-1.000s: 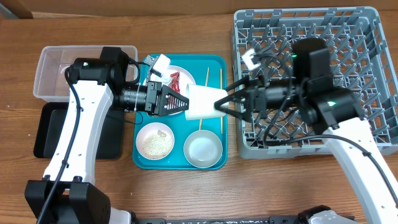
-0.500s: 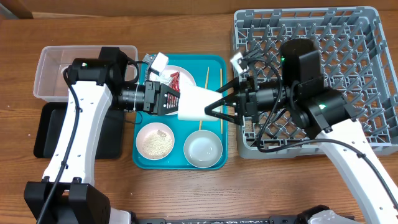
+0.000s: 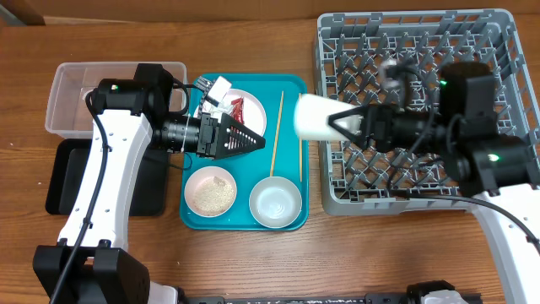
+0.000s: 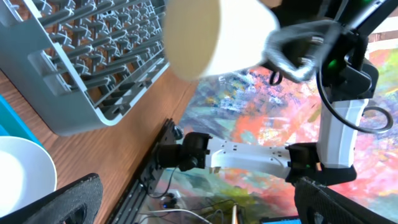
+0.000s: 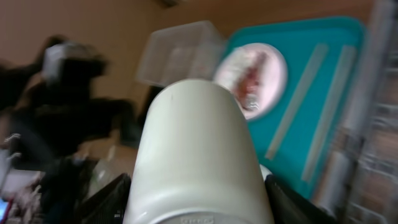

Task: Sort waste into correct bins and load items into the dishwasher
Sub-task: 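Hand the white cup from the left gripper to the right gripper, then place the white cup upside down in the rack with the right gripper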

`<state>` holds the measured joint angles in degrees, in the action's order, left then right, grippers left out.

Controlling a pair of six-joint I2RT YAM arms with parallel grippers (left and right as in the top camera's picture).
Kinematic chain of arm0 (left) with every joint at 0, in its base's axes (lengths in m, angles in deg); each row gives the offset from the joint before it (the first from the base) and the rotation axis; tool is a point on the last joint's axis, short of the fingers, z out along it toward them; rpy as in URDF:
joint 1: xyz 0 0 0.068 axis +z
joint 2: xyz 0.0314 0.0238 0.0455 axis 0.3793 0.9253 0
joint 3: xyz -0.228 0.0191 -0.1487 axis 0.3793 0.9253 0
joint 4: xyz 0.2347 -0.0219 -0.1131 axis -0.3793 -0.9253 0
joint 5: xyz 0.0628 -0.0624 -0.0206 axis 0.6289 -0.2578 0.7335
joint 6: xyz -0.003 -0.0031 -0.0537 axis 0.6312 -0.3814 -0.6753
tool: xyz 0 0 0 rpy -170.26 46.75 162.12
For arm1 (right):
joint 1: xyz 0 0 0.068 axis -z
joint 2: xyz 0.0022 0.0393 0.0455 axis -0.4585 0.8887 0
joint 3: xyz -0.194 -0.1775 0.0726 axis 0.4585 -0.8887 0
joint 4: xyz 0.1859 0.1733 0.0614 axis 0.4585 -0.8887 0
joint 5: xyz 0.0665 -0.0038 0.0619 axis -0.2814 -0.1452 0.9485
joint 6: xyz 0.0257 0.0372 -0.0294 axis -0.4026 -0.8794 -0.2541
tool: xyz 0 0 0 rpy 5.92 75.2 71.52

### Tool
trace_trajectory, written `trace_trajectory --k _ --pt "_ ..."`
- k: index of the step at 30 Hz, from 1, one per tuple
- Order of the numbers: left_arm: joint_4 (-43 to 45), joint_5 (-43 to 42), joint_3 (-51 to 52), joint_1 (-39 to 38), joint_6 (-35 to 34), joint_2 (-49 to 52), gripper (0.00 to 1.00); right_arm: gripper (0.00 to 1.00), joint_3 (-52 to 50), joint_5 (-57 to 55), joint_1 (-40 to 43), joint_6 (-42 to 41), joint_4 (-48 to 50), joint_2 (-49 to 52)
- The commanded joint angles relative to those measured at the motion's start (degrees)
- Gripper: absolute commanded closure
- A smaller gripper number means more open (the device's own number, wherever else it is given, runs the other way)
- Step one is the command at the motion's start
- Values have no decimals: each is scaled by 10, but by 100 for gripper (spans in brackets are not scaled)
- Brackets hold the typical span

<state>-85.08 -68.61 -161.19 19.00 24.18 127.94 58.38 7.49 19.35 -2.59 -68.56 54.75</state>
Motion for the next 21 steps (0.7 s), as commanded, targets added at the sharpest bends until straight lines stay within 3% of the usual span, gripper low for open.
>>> trace_trajectory --k 1,4,8,19,21 --pt "10 8 -6 -1 0 -8 0 51 3 -257 -8 -58 -87 -10" --pt "26 8 -6 -1 -7 -8 0 51 3 -368 -41 -100 -163 10" --pt "38 8 -6 -1 -23 -8 0 50 3 -436 -86 -137 -192 48" --pt "35 49 -6 -1 -34 -8 0 49 3 -463 -113 -189 -228 165" --pt "36 51 -6 -1 -34 -8 0 30 3 -451 -113 -189 -228 172"
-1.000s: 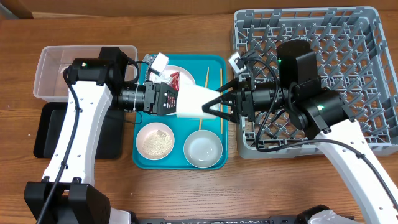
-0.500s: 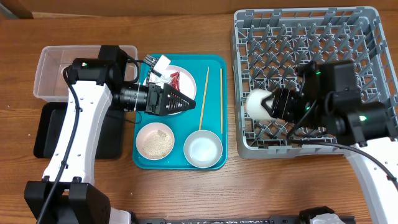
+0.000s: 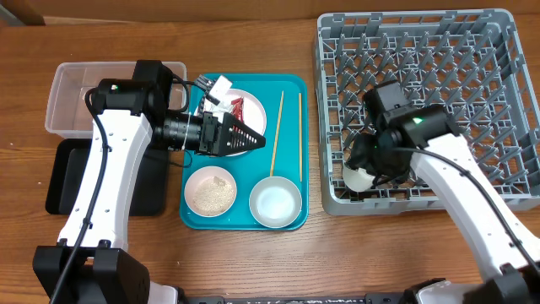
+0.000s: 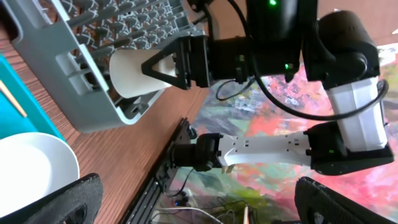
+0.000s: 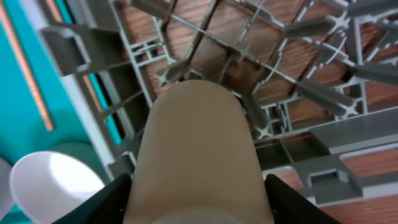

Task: Sort waste into correct bins and load items into the dishwasher
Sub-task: 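Place the white cup upside down in the rack with the right gripper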

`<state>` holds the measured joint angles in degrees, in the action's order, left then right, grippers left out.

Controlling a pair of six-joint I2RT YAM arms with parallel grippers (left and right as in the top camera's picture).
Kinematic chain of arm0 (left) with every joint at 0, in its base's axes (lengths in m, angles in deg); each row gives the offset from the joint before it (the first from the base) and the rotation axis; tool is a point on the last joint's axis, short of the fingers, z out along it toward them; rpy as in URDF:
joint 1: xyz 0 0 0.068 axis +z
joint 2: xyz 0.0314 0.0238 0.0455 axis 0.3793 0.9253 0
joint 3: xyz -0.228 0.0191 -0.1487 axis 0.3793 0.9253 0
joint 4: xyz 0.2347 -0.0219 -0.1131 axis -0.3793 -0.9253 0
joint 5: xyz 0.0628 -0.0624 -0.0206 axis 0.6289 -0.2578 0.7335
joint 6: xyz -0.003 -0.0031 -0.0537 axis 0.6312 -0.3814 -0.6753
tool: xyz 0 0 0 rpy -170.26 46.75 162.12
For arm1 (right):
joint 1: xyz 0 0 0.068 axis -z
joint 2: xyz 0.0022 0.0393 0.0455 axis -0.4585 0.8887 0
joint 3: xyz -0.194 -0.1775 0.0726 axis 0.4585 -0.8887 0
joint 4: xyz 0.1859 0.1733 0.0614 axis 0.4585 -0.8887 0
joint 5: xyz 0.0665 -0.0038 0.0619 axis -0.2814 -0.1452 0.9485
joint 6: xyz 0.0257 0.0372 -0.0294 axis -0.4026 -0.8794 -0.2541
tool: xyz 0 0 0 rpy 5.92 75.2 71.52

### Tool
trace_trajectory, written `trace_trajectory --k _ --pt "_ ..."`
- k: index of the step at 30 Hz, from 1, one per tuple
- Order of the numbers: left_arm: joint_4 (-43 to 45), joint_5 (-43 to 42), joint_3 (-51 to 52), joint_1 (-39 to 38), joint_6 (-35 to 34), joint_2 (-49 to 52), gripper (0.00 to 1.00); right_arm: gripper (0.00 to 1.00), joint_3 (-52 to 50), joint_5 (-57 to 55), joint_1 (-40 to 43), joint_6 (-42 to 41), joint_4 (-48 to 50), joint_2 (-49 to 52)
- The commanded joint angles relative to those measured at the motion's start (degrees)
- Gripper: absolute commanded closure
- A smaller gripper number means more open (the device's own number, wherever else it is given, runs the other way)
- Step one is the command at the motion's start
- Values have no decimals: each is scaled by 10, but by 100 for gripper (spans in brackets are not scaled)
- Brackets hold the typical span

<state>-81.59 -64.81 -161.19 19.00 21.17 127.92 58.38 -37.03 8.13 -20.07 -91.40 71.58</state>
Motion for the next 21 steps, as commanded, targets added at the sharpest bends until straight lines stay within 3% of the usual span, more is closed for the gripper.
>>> trace_trajectory --k 1,2,3,8,12,15,21 --pt "1 13 -6 -1 -4 -8 0 15 3 -6 -1 -14 1 4" --pt "1 13 -6 -1 -4 -8 0 4 3 -6 -1 -14 2 4" --pt "2 14 -6 -1 -4 -8 0 1 4 -6 -1 -14 3 3" --pt "1 66 -6 -6 -10 -8 3 0 29 -6 -1 -14 9 -23" --pt "19 162 -6 -29 -61 -8 10 0 70 -3 -1 -12 27 -76" --pt "53 282 -6 -53 -146 -8 13 0 97 10 -1 -12 55 -128" --pt "151 639 -6 -99 -348 -8 16 0 102 26 -1 -12 105 -226"
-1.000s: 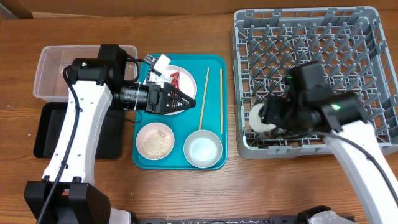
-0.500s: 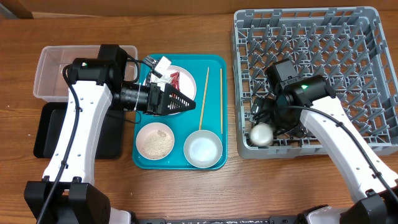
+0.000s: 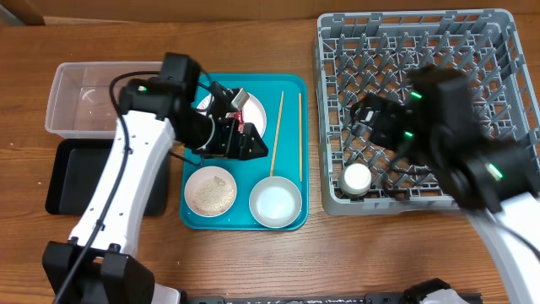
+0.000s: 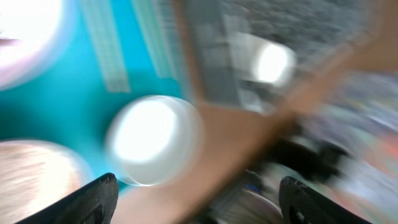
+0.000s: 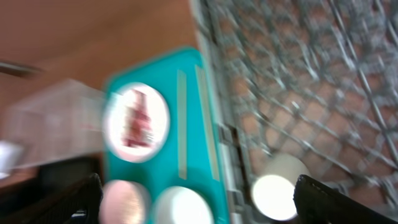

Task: Sort waste into correct bins and load items into the dishwasher
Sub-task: 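Place the white cup upside down in the rack with the right gripper, then grasp the tissue from the white plate with the left gripper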

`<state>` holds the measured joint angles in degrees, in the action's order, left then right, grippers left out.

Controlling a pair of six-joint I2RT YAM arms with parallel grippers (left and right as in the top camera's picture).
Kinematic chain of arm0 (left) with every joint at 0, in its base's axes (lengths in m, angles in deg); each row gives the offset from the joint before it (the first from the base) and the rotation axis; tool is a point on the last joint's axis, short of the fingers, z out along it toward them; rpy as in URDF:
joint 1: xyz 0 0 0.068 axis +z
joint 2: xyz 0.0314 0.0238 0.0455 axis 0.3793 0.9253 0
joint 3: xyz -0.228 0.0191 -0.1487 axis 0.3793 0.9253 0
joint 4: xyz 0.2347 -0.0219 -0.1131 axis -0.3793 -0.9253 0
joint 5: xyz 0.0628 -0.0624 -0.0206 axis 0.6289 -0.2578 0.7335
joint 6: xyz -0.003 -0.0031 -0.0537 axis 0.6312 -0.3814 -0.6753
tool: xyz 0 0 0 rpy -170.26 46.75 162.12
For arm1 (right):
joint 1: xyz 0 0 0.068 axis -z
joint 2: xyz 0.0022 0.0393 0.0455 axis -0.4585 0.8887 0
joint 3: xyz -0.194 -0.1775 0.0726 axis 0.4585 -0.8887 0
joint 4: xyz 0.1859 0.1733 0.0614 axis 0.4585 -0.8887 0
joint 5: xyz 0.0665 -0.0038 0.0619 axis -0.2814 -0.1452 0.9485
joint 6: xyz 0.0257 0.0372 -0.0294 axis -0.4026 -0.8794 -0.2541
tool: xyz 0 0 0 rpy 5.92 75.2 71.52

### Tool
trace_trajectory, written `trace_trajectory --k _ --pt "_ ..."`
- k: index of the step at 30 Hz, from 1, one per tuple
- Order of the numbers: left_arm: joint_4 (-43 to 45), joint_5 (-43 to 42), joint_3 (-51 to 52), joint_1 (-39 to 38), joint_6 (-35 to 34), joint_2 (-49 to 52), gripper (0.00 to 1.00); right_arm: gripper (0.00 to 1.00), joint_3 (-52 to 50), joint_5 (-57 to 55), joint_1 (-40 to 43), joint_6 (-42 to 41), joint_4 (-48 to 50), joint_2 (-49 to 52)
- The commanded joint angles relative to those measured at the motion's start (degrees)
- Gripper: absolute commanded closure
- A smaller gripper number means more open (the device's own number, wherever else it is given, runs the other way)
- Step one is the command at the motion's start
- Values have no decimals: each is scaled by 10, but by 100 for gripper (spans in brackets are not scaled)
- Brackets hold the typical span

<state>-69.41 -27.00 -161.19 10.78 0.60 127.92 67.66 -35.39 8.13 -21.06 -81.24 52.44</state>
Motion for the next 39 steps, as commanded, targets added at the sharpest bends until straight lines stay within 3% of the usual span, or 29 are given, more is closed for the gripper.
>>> trace_trajectory --k 1,5,20,23,25,27,28,29,39 --pt "48 315 -6 -23 -157 -7 15 0 9 10 -1 -2 3 -44" --pt "135 436 -6 -39 -158 15 11 0 9 24 -1 -2 -11 -64" --pt "306 447 -7 -30 -169 230 21 0 8 41 -1 -2 -58 -37" --pt "324 446 -7 -30 -183 254 33 0 8 41 -1 -2 -59 -37" --pt "330 446 -7 -30 -184 260 47 0 8 40 -1 -2 -62 -37" --pt "330 447 -7 -30 -184 259 69 0 8 40 -1 -2 -63 -37" --pt "328 446 -8 -30 -184 257 90 0 8 40 -1 -2 -64 -37" --pt "323 446 -11 -30 -184 256 96 0 8 40 -1 -2 -64 -37" --pt "152 422 -163 -30 -185 231 96 0 8 40 -1 -2 -64 -37"
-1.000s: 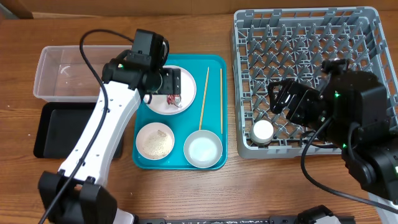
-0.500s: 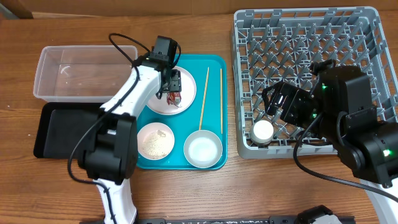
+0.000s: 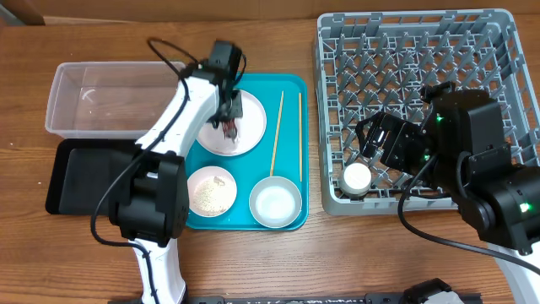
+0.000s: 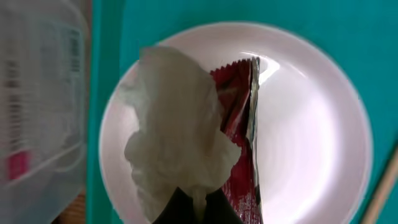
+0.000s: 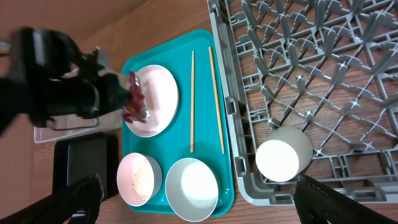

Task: Sort waste into correct bins and load items into the dishwasher
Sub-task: 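Grasp the tissue from the white plate with the left gripper, then drop the tissue into the clear plastic bin with the left gripper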

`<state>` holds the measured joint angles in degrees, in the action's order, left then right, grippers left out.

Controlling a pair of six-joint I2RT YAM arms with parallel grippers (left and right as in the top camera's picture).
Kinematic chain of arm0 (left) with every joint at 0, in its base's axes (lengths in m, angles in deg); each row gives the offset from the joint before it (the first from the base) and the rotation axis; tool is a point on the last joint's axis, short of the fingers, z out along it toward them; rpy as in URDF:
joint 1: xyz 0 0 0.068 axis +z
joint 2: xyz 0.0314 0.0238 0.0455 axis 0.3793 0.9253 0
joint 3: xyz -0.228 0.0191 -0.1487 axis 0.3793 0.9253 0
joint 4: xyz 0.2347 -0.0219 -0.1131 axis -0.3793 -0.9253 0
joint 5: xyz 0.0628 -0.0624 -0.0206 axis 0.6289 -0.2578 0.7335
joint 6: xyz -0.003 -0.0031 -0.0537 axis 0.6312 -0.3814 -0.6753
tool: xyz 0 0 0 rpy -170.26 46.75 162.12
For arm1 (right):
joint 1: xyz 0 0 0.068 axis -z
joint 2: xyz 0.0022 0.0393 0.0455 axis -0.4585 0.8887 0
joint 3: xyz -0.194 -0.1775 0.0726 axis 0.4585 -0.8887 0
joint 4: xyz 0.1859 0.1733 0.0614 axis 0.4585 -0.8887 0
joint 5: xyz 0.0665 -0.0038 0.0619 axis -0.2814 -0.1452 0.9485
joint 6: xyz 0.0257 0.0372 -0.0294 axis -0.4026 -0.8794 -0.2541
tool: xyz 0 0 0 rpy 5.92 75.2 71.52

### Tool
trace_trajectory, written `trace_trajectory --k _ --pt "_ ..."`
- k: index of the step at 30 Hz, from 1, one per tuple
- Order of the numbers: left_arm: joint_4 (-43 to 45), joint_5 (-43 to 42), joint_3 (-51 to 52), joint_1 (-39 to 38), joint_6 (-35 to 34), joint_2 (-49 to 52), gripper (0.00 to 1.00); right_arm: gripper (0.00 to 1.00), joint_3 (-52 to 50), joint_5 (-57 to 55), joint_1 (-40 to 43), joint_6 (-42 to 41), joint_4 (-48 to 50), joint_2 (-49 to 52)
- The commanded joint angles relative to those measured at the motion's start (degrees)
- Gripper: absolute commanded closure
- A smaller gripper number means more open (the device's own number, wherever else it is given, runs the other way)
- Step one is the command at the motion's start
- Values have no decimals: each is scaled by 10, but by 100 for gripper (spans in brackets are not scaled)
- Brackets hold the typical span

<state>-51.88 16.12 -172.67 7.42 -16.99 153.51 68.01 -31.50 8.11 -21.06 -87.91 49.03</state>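
On the teal tray (image 3: 287, 93) stands a white plate (image 4: 311, 137) with a crumpled white napkin (image 4: 177, 134) and a red wrapper (image 4: 239, 124). My left gripper (image 4: 194, 208) is down at the plate, shut on the napkin's near edge. A cream cup (image 3: 357, 177) stands in the front left corner of the grey dish rack (image 3: 498, 51). High above the rack's front left, my right gripper (image 5: 198, 202) is open and holds nothing. Two chopsticks (image 5: 191, 99) lie on the tray.
A bowl with crumbs (image 3: 210, 191) and an empty white bowl (image 3: 275, 203) sit at the tray's front. A clear plastic bin (image 3: 114, 97) and a flat black bin (image 3: 93, 173) lie left of the tray.
My left gripper was open above the tray near the bowls; now it is down at the plate, shut on the napkin. The right gripper stays open above the rack, the cup unmoved.
My right gripper held the cream cup in the air between tray and rack. Then it had the cup down in the rack's front left corner. Then the cup stood there alone and the gripper was open above. The left gripper has since shut on the napkin.
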Motion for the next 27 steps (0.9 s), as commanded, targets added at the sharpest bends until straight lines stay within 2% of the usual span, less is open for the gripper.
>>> trace_trajectory --k 1,5,6,7,8,9,10,12,16,20,22,24,26,27 --pt "-25 -8 -49 3 -8 -25 96 0 5 1 -1 -2 2 -3" --pt "-29 -9 -42 3 -7 -22 95 0 5 1 -1 -2 2 -3" --pt "-28 -8 -37 3 -7 -22 90 0 5 1 -1 -2 1 -3" --pt "-22 -9 -27 3 -7 -22 59 0 5 1 -1 -2 -3 -3" --pt "-14 -9 -17 3 -7 -22 39 0 5 1 -1 -2 -5 -3" --pt "-8 -10 -10 2 -7 -22 24 0 5 1 -1 -2 -7 -3" --pt "-2 -11 -1 2 -7 -22 14 0 5 1 -1 -2 -8 -3" --pt "13 -9 15 2 -2 -22 4 0 5 1 -1 -2 -9 -3" --pt "51 1 52 7 7 -22 8 0 5 1 -1 -2 -11 -3" --pt "97 0 91 12 7 -21 20 0 5 1 -1 -2 -13 -3" --pt "115 3 103 12 7 -18 35 0 5 1 -1 -2 -13 -3" --pt "121 12 106 12 7 -15 60 0 5 1 -1 -2 -13 -3" --pt "121 13 106 12 7 -14 69 0 5 1 -1 -2 -14 -3" --pt "120 13 106 12 8 -14 79 0 5 1 -1 -2 -15 -3"
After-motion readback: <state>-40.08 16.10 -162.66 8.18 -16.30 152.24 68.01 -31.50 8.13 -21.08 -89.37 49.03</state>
